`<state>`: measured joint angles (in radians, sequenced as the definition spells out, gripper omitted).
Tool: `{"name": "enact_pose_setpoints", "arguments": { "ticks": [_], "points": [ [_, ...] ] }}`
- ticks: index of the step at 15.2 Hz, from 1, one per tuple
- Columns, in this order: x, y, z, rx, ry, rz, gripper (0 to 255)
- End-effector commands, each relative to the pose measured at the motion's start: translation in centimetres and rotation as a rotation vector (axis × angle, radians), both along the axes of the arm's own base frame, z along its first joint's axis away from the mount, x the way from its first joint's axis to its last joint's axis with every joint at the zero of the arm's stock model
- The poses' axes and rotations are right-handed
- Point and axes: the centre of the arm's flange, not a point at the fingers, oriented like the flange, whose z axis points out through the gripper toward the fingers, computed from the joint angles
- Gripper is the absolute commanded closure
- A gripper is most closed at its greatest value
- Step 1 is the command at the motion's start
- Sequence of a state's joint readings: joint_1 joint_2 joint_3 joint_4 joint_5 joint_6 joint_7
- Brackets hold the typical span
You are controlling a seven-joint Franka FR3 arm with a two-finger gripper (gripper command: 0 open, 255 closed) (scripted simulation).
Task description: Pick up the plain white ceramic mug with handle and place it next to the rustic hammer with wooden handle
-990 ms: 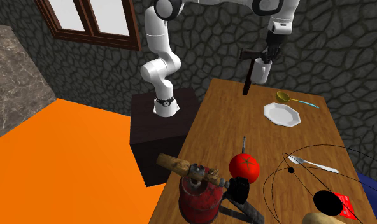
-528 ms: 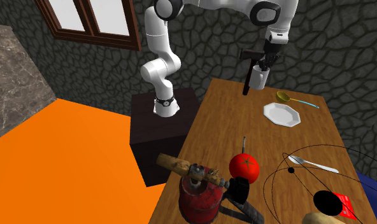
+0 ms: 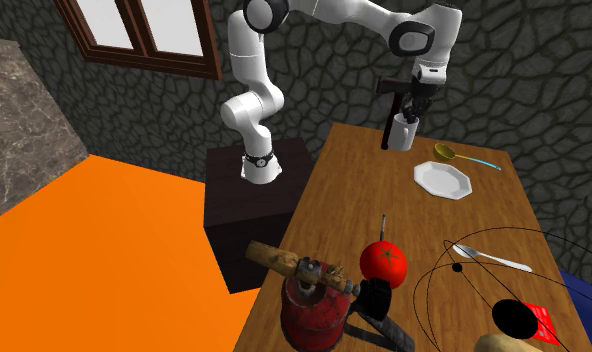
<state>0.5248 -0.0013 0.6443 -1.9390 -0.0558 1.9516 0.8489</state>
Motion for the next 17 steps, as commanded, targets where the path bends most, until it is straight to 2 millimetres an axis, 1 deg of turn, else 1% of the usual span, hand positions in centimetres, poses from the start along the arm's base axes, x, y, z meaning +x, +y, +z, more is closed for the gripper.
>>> {"name": "enact_pose_setpoints", "arguments": {
  "ticks": [1, 17],
  "points": [
    [0.0, -0.1, -1.1, 0.001, 0.0, 0.0, 255],
    [0.0, -0.1, -9.5, 0.001, 0.0, 0.0, 255]
  ]
}}
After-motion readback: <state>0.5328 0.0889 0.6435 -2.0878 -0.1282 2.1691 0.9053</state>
